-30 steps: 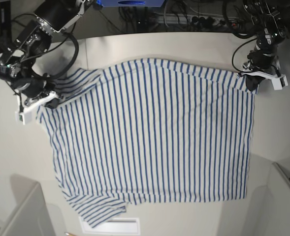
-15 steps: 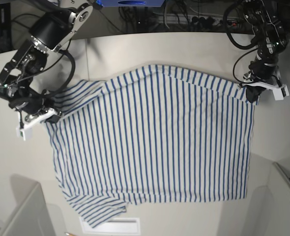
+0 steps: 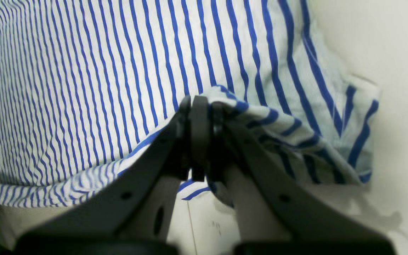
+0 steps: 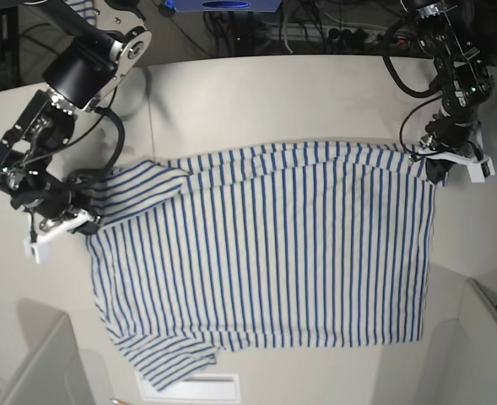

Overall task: Fold the T-shirt properly
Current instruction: 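Lift both shoulder corners and pull them toward the robot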

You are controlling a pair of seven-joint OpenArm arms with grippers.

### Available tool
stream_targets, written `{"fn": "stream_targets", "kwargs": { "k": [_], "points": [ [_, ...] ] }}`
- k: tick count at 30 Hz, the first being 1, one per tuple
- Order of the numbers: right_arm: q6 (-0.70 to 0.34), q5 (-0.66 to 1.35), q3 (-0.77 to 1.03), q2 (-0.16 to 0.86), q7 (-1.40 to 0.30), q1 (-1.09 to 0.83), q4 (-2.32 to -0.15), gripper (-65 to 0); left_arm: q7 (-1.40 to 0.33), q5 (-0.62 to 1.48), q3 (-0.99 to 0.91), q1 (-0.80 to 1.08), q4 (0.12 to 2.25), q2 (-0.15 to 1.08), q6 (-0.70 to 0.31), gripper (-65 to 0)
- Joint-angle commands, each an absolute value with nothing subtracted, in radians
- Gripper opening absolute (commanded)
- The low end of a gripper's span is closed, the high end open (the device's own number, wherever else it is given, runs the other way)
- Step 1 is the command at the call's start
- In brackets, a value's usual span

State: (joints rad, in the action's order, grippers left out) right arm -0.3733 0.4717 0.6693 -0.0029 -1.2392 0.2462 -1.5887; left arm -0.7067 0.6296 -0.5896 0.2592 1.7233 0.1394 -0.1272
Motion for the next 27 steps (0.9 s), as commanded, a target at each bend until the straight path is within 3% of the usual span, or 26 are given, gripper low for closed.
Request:
{"fn": "stream_targets", "kwargs": {
  "k": [1, 27],
  "points": [
    [-0.355, 0.490, 0.667, 0.008, -1.218, 0.282, -1.587, -65.0, -0.687, 0.639, -0.595, 0.245, 1.725, 0.151, -0.131, -65.0],
    [-0.309, 0.492, 0.576, 0.054, -1.089, 0.367, -1.376, -65.0, -0.688, 0.638, -0.638, 0.159, 1.681, 0.154, -0.131, -65.0]
  ]
}}
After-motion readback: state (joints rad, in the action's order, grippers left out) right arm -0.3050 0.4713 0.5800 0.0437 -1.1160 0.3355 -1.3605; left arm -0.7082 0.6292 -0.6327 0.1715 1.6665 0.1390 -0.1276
